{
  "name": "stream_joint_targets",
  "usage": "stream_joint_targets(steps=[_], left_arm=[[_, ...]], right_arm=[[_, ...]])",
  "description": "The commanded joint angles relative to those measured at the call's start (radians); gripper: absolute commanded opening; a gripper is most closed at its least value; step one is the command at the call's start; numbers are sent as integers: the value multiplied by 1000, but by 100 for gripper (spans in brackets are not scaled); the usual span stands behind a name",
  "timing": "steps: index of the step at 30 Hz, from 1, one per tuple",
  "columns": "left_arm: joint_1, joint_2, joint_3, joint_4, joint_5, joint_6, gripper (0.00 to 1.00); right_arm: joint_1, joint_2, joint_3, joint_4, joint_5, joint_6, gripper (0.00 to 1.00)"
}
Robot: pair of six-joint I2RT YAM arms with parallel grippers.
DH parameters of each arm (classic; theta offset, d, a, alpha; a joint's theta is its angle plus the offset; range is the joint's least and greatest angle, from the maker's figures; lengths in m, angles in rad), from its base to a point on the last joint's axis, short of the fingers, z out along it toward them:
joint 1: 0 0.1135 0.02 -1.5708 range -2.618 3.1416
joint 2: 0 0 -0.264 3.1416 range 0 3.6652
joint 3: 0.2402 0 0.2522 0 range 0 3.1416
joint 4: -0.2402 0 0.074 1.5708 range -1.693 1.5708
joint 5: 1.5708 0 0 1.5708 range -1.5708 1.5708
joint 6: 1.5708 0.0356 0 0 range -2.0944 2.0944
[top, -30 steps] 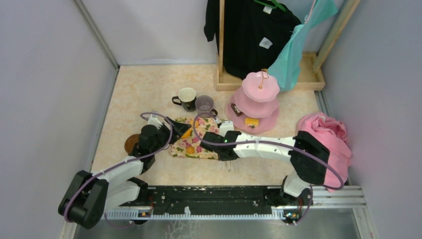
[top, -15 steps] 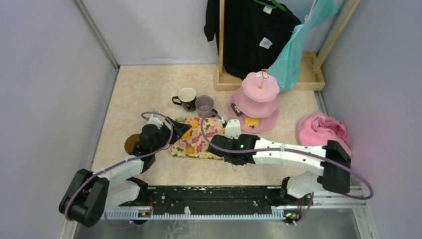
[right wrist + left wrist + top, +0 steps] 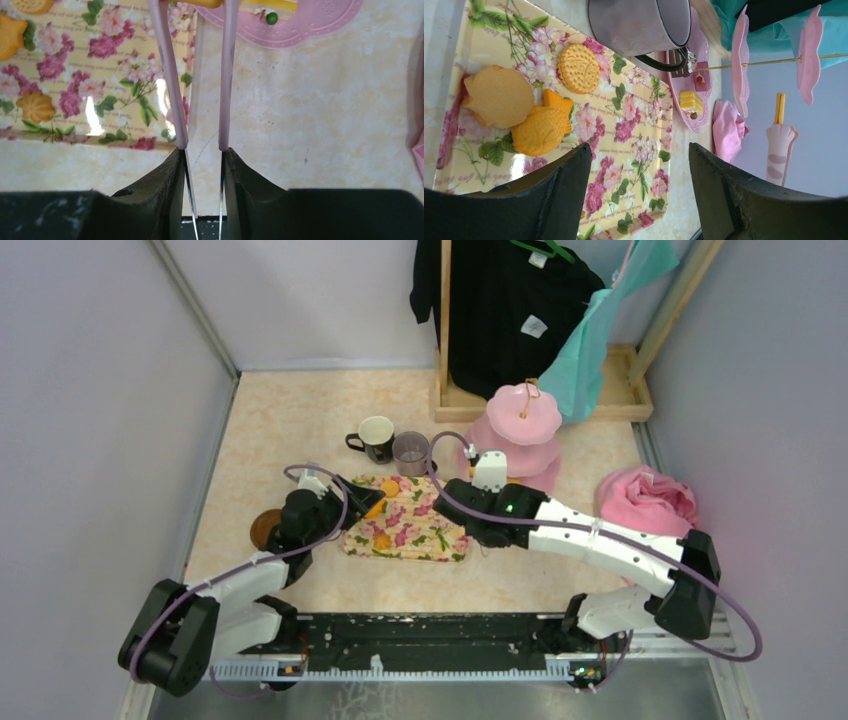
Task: Serve the afternoon tea
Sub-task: Place the desert on the desert table.
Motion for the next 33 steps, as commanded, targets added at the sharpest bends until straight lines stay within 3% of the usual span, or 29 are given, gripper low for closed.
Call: stream_joint_targets(steps=[1, 16, 33], left_arm=[[5, -4, 23, 12, 8, 17, 77], [5, -2, 18, 23, 12, 14, 77], [8, 9, 24, 18, 11, 21, 77]], right_arm=[[-82, -34, 60, 46, -3, -92, 0], [-327, 72, 92, 197, -162, -258, 0], [-475, 247, 196, 274, -243, -327, 0]])
